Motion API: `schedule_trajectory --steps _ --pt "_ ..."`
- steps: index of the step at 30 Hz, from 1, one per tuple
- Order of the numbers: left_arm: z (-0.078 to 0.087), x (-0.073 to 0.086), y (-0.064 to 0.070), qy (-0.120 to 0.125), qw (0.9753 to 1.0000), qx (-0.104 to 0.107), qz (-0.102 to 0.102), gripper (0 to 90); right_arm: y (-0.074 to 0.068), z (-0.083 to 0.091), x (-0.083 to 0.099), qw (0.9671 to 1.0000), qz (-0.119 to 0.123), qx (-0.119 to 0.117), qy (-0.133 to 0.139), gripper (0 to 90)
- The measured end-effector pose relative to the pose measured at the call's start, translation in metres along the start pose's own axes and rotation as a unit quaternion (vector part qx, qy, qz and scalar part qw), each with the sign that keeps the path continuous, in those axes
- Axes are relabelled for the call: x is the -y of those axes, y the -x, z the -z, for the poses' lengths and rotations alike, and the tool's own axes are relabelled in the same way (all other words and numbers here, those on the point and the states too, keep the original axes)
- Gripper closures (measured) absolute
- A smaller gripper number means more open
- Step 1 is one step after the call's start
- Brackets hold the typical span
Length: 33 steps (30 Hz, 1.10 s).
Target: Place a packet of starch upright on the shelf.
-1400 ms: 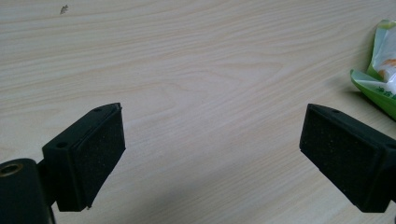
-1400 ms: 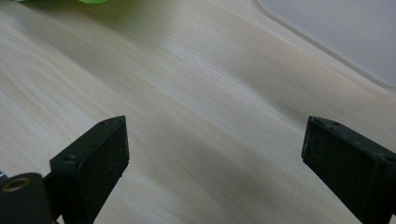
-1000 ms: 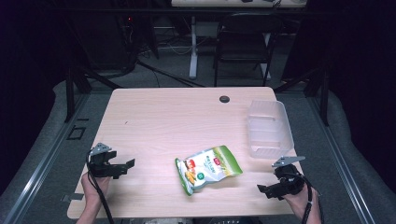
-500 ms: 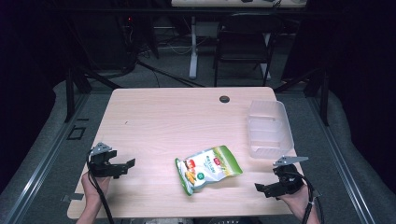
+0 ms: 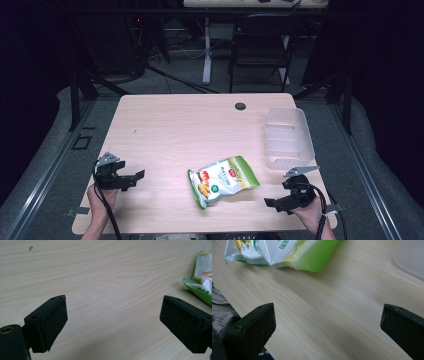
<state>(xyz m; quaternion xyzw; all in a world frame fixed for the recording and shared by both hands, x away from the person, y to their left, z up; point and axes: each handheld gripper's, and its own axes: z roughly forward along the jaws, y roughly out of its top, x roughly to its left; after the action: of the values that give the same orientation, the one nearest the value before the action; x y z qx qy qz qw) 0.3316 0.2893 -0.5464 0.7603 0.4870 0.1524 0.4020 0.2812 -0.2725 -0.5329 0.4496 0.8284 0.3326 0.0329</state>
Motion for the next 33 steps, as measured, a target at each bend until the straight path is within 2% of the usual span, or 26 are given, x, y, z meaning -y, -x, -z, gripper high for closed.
schedule_trajectory --steps 9,27,33 --pt "-0.001 0.0 0.0 -0.003 1.0 0.001 0.0 7.5 -0.006 -0.004 -0.006 1.0 0.002 -0.007 0.004 0.0" --pt "-0.001 -0.001 0.001 -0.002 1.0 0.0 -0.001 7.5 -0.013 -0.011 -0.018 0.9997 0.012 -0.02 -0.007 1.0" --pt "-0.001 -0.001 0.001 -0.007 1.0 0.0 -0.003 7.6 -0.017 -0.019 -0.026 0.9995 0.013 -0.023 -0.014 1.1"
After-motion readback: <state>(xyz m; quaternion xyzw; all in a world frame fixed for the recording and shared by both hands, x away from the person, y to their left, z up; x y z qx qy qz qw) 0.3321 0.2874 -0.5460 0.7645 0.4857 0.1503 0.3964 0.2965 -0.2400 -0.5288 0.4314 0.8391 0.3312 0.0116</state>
